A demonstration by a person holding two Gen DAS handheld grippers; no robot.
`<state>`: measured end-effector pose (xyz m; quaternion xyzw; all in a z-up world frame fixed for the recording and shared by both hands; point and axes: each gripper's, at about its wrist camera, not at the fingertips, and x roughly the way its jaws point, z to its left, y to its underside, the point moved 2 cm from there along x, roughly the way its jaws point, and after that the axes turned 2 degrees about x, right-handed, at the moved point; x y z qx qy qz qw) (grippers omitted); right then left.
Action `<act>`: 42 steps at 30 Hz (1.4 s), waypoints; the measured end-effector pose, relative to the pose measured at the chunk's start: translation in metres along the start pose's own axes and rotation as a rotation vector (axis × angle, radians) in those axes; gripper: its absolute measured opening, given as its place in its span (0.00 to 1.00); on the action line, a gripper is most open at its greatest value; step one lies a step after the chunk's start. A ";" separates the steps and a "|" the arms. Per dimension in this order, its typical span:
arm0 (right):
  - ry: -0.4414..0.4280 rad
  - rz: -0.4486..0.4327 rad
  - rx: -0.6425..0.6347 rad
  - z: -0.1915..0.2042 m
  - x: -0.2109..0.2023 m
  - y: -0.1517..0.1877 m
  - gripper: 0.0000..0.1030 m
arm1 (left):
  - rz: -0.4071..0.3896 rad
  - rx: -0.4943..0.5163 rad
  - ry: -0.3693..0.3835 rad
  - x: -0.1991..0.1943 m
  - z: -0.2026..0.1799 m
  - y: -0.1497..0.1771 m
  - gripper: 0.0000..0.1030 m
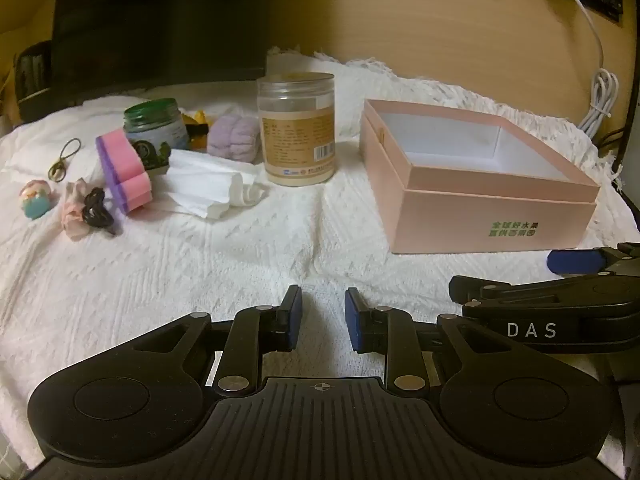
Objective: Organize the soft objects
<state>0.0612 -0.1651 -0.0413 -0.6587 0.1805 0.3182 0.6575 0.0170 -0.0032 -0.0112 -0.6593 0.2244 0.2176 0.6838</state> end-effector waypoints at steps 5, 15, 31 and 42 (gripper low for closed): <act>-0.002 0.000 0.002 0.000 0.000 0.000 0.98 | -0.003 -0.010 0.008 -0.001 0.003 0.001 0.27; -0.002 0.000 0.002 0.000 0.000 0.000 0.98 | -0.004 -0.013 0.010 -0.002 0.005 0.001 0.27; -0.002 0.000 0.002 0.000 0.000 0.000 0.98 | -0.005 -0.011 0.009 -0.002 0.005 0.002 0.27; -0.002 0.000 0.002 0.000 0.000 0.000 0.98 | -0.003 -0.002 0.002 -0.001 0.004 0.001 0.27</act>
